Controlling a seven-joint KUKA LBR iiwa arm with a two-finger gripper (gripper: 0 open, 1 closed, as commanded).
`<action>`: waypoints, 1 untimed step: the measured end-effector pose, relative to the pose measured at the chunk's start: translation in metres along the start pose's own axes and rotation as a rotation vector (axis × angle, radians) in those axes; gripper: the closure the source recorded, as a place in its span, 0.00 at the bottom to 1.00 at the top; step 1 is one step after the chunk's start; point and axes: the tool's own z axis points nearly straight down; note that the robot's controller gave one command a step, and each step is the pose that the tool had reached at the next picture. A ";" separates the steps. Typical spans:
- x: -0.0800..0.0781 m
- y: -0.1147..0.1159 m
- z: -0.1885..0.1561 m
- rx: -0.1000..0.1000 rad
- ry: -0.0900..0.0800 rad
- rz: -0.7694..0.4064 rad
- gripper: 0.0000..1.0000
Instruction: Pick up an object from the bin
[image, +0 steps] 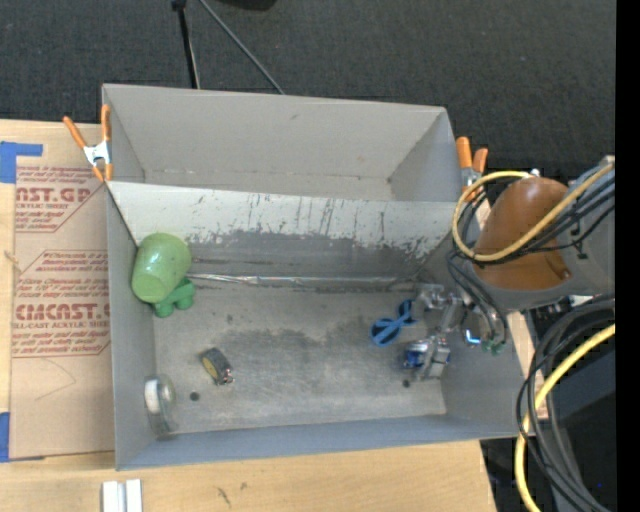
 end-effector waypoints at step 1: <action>0.001 0.002 0.000 -0.002 0.002 -0.002 1.00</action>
Offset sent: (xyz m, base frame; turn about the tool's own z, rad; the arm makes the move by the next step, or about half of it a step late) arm 0.0000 0.0000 0.0000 0.0000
